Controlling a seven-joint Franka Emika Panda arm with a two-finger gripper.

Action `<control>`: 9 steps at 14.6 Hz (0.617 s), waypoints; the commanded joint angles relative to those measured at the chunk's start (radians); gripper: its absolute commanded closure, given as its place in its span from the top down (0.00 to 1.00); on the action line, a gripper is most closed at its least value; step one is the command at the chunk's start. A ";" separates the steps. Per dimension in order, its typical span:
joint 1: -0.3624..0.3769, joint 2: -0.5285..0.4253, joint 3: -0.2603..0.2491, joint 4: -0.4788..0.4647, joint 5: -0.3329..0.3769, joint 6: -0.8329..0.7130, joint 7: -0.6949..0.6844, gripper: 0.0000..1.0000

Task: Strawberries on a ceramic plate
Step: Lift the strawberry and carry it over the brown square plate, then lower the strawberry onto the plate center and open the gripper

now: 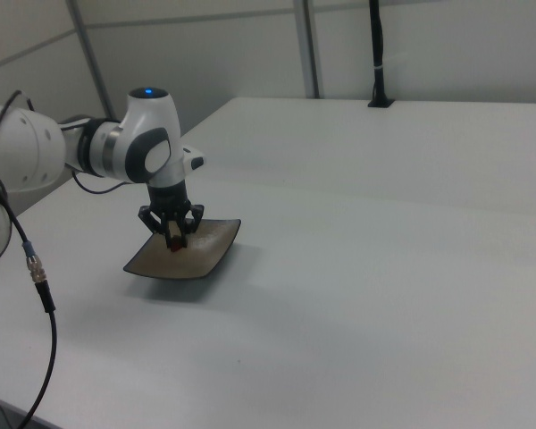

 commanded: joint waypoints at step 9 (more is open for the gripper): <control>0.012 0.093 -0.010 0.020 -0.004 0.154 0.018 0.19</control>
